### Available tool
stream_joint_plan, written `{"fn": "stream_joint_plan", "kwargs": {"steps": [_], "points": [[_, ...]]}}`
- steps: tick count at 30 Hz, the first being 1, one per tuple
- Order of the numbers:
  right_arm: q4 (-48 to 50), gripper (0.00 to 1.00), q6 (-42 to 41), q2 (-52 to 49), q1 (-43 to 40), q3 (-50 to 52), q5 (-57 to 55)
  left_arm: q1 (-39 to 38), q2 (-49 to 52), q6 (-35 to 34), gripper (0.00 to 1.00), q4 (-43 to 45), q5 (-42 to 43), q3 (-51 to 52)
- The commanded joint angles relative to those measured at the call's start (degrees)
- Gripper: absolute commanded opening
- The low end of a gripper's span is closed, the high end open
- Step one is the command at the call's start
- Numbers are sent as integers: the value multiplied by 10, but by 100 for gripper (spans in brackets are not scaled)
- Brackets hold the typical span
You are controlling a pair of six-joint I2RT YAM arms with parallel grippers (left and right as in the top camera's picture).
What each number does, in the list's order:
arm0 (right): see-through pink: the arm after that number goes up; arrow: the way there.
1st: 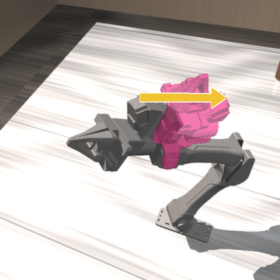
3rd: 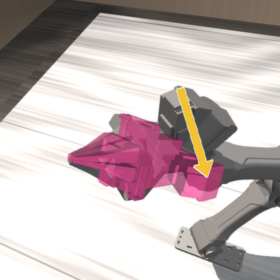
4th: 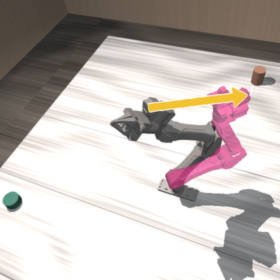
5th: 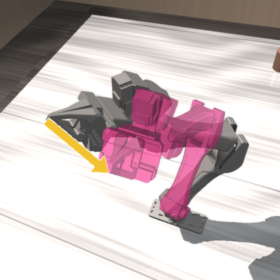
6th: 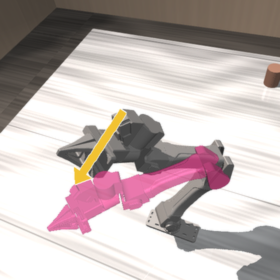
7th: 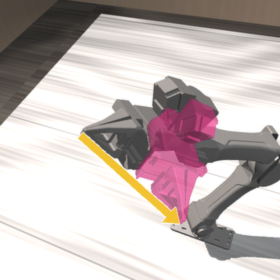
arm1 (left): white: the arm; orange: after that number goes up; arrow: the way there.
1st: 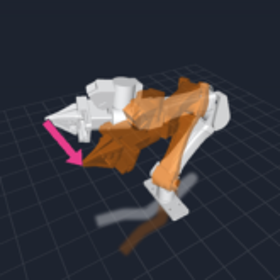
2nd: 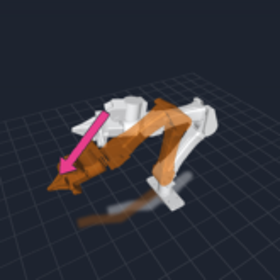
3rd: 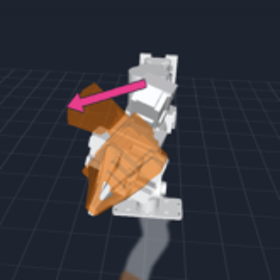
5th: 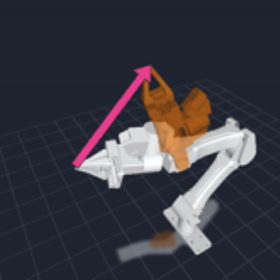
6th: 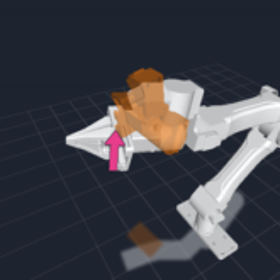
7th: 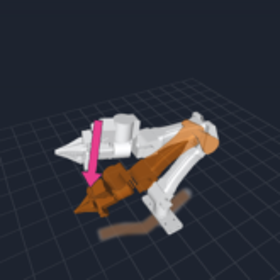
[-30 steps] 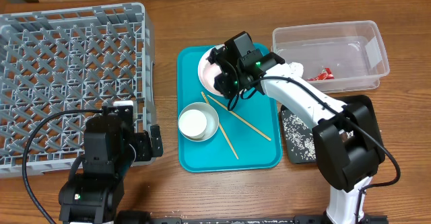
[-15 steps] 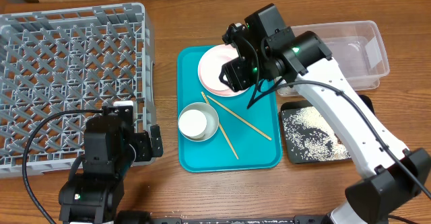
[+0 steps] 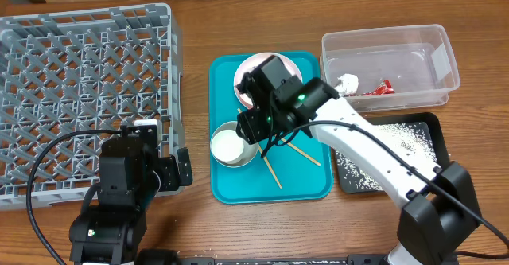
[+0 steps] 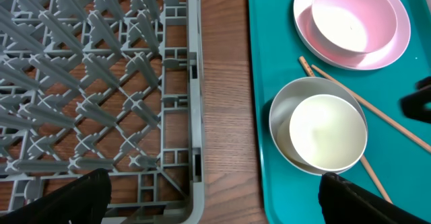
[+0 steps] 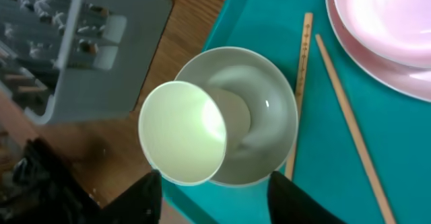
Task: Sort waste into correct bins and load items into the dishwasher
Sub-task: 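Grasp the white cup on the tray with the right gripper and lift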
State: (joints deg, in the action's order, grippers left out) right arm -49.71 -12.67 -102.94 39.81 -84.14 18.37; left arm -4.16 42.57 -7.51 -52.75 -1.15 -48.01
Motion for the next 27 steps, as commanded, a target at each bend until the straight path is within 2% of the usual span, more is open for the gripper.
{"fn": "stream_joint_plan", "kwargs": {"steps": [1,9,22,26,27], "points": [[30,48,-51,-1,3,42,-19,-3,2,-2,100,1,-3,-10],[90,47,-73,-4,7,83,-1,-3,2,-2,100,1,-3,-10],[106,47,-74,-23,41,90,-3,-3,2,-2,100,1,-3,-10],[111,33,-103,-34,49,90,-24,-3,2,-2,100,0,-3,-10],[116,25,-117,-35,49,90,-43,-3,2,-2,100,0,-3,-10]]}}
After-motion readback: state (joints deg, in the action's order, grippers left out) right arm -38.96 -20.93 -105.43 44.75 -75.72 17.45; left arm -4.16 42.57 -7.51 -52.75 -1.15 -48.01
